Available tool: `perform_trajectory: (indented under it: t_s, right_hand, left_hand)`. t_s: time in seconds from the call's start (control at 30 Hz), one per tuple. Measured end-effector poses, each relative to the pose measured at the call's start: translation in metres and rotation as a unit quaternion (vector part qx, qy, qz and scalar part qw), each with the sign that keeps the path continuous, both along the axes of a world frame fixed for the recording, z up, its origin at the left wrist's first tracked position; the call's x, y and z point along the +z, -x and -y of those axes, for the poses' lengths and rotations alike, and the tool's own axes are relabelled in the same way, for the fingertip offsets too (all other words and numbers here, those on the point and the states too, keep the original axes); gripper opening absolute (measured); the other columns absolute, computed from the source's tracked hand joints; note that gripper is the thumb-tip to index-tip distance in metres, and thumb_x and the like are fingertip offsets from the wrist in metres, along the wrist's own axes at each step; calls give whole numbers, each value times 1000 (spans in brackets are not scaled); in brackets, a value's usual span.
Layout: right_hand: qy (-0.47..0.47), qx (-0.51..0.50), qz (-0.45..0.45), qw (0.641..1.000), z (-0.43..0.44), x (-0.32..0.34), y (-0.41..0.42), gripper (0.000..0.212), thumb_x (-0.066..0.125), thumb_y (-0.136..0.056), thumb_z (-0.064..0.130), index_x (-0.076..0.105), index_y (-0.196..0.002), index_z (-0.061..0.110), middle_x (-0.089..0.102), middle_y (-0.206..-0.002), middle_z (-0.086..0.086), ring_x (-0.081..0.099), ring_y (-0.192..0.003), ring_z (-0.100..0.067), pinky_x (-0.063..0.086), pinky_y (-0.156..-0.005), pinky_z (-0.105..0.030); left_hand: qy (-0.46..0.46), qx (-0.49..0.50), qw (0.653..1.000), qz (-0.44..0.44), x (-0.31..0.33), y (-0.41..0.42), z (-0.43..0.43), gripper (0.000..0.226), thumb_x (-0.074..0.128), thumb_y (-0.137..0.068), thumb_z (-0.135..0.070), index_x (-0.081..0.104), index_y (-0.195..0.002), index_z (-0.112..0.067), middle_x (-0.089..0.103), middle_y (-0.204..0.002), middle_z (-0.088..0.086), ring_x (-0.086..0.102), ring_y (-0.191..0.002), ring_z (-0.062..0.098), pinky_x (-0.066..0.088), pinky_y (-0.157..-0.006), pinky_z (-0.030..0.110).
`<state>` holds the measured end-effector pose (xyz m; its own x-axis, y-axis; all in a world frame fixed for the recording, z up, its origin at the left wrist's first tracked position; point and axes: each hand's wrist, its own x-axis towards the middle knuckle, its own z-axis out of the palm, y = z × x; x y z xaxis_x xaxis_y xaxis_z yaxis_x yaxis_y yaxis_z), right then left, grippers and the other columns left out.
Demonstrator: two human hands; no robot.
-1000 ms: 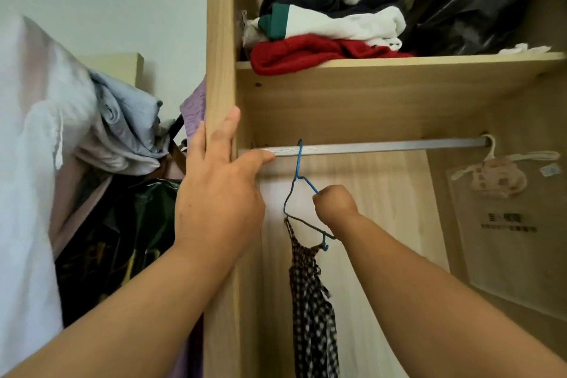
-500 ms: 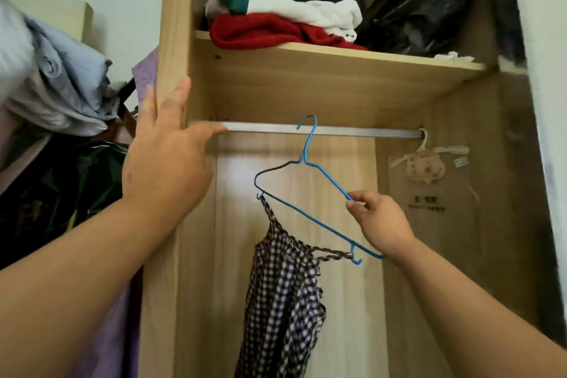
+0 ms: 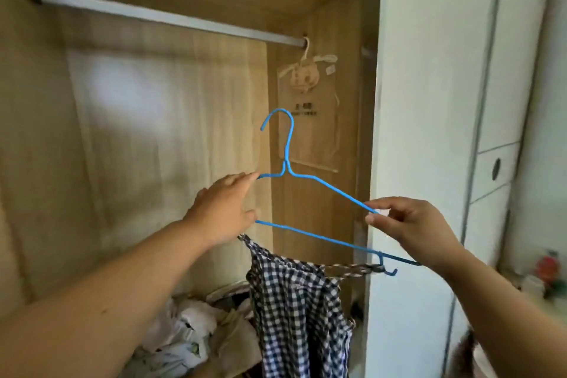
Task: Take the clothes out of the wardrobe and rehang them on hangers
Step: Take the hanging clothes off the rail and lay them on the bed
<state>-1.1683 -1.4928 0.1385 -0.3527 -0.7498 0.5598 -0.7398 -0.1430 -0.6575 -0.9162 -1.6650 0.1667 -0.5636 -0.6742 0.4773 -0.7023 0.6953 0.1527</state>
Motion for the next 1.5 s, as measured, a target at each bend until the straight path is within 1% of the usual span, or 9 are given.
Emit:
perform_trajectory:
  t_s: [0.1, 0.2, 0.37, 0.47, 0.63, 0.83, 0.97, 1.07, 1.5]
  right_hand:
    - [-32, -44, 44, 998, -54, -27, 23, 18, 74, -79, 23, 69, -80, 40, 37, -42, 7, 33, -42, -6, 25, -44, -17]
    - [-54, -109, 84, 989, -111, -59, 38, 29, 75, -77, 18, 71, -67, 44, 41, -48, 7, 35, -45, -4, 27, -46, -18]
    - [-131, -268, 99, 949, -198, -115, 47, 10, 69, -84, 17, 74, -87, 25, 61, -51, 20, 51, -50, 7, 37, -51, -5]
    - [-218, -349, 94, 906, -250, -154, 47, 15, 64, -88, 26, 73, -99, 32, 59, -53, 23, 58, -61, 4, 40, -60, -9]
    - [-278, -456, 191, 823, -316, -203, 19, 27, 66, -87, 24, 65, -77, 48, 68, -71, 0, 65, -74, -21, 48, -68, -32]
    - [-282, -580, 271, 714, -335, -241, -38, 14, 62, -89, 21, 71, -94, 29, 62, -69, 9, 62, -76, -23, 47, -71, -32]
    - [-304, -637, 300, 641, -342, -255, -82, 20, 56, -93, 30, 69, -107, 27, 65, -80, 12, 60, -75, -10, 45, -67, -23]
    - [-299, -670, 324, 597, -349, -259, -118, 22, 54, -94, 32, 68, -110, 27, 60, -77, 19, 55, -68, 2, 38, -57, -11]
    - [-152, -806, 373, 434, -453, -315, -166, 20, 57, -93, 26, 72, -103, 18, 64, -73, 6, 60, -72, -19, 46, -66, -31]
  left_hand:
    - [-80, -56, 995, -7, -33, 33, 2, 60, 48, -83, -58, 46, -136, -29, 52, -134, -2, 47, -126, 20, 39, -102, 41]
    - [-128, -139, 982, 16, -56, 70, -3, 17, 50, -95, -36, 63, -97, -26, 65, -94, 0, 60, -93, 21, 46, -82, 33]
    - [-180, -300, 935, 51, -98, 149, -45, 25, 53, -95, -10, 57, -74, -24, 56, -69, -7, 48, -63, 2, 34, -61, 11]
    - [-200, -375, 902, 79, -135, 201, -72, 28, 56, -93, -15, 55, -71, -32, 55, -69, -9, 48, -68, 9, 34, -59, 17]
    - [-184, -507, 823, 176, -180, 271, -120, 28, 54, -95, -25, 49, -72, -41, 55, -76, -8, 49, -72, 3, 31, -60, 12]
    - [-181, -604, 743, 223, -224, 323, -170, 12, 54, -94, -18, 65, -89, -21, 62, -86, -1, 55, -85, 19, 39, -69, 22]
    - [-175, -668, 682, 242, -254, 341, -203, 18, 55, -94, -19, 60, -81, -32, 57, -78, -3, 53, -80, 20, 31, -66, 31]
    - [-158, -694, 650, 266, -270, 347, -234, 20, 53, -95, -23, 57, -79, -36, 55, -80, -7, 50, -79, 15, 31, -67, 31]
    - [-124, -788, 522, 301, -303, 383, -458, 23, 44, -99, -25, 58, -83, -32, 57, -90, 1, 56, -76, 23, 45, -63, 38]
